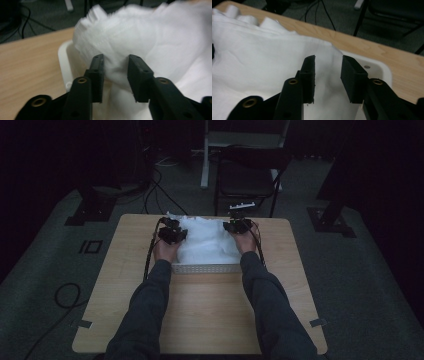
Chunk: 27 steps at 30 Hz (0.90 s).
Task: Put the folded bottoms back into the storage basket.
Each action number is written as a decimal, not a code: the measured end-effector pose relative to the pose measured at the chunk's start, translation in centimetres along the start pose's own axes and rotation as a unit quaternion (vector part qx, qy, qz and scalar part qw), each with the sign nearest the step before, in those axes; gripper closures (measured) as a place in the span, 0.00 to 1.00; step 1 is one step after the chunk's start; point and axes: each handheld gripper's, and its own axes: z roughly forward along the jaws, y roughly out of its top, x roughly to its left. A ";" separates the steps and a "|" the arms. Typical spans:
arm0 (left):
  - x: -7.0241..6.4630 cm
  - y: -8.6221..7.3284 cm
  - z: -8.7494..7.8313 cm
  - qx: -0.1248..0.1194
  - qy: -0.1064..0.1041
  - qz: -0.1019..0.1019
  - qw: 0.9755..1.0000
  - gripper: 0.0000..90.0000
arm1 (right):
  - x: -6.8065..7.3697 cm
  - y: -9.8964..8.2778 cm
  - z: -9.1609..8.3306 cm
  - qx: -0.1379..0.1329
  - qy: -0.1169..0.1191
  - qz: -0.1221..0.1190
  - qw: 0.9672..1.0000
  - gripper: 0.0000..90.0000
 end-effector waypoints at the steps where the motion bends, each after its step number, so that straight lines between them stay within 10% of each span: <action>1: -0.1 -0.1 0.2 0.008 0.003 0.004 1.000 0.77 | 0.0 -0.1 0.4 0.007 -0.001 0.001 1.000 0.74; 13: -0.6 0.2 1.1 0.060 0.019 0.026 0.998 0.96 | 0.2 -2.1 3.8 0.103 0.007 0.016 0.995 0.83; 27: -0.2 0.9 -0.8 0.000 0.010 0.012 1.000 0.81 | 2.2 0.3 2.8 0.025 0.038 0.001 0.999 0.66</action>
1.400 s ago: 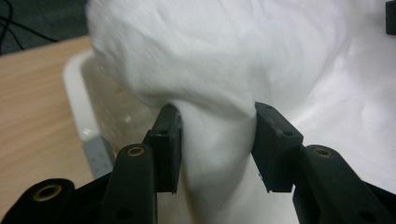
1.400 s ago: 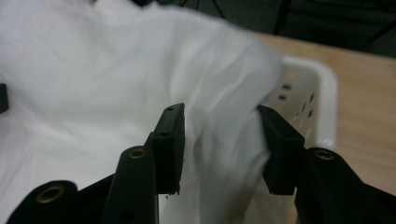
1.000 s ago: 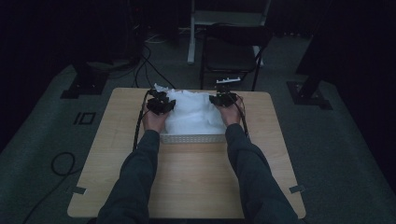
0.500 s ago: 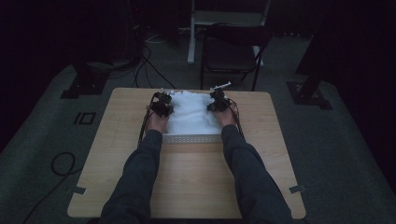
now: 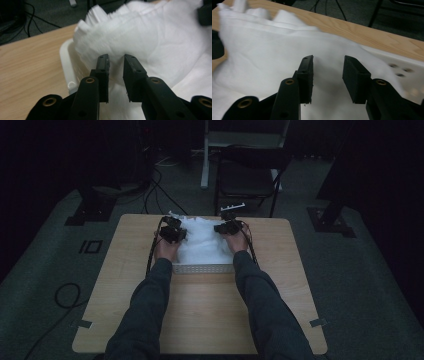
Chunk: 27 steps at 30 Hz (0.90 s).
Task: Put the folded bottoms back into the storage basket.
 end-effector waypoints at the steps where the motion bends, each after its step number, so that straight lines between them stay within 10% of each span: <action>1: 0.0 0.0 -0.2 -0.004 0.001 0.000 1.000 0.81 | 0.4 0.1 0.2 0.001 0.002 -0.007 1.000 0.66; 17: 1.1 -0.6 -1.0 -0.009 0.009 -0.008 1.000 0.79 | 1.6 -1.8 3.6 0.131 0.035 -0.031 0.990 0.82; 27: 1.6 -1.5 -2.5 -0.022 -0.004 -0.008 1.000 0.73 | 0.4 -2.3 -1.5 0.069 0.009 -0.051 0.996 0.62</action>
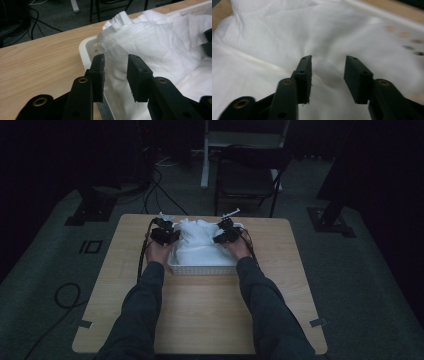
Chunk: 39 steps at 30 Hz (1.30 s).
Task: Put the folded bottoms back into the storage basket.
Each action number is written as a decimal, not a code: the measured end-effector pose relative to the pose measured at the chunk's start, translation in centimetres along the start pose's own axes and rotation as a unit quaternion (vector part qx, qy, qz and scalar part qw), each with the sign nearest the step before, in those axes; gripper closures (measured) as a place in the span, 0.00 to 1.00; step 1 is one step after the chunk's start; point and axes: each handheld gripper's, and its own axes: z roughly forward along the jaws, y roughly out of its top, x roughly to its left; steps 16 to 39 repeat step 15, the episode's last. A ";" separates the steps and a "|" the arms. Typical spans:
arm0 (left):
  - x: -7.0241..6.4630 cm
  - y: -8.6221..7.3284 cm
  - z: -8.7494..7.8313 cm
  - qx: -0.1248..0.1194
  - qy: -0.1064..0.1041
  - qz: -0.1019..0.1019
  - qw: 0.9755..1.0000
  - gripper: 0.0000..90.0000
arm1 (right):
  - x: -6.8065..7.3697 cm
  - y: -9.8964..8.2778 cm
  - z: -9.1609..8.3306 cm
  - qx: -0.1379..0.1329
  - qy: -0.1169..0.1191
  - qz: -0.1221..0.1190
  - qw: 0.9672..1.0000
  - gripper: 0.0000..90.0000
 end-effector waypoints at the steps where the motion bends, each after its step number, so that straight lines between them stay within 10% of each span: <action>1: 0.0 -0.1 -0.2 -0.002 -0.002 0.001 1.000 0.72 | -0.3 -0.3 -0.7 -0.010 -0.007 0.001 1.000 0.61; 15: -1.4 -0.4 -3.7 -0.038 -0.033 0.036 0.998 0.66 | -3.0 -9.0 -8.4 -0.092 -0.042 0.022 0.995 0.56; 39: -1.4 -0.4 -3.7 -0.038 -0.033 0.036 0.998 0.66 | -3.0 -9.0 -8.4 -0.092 -0.042 0.022 0.995 0.56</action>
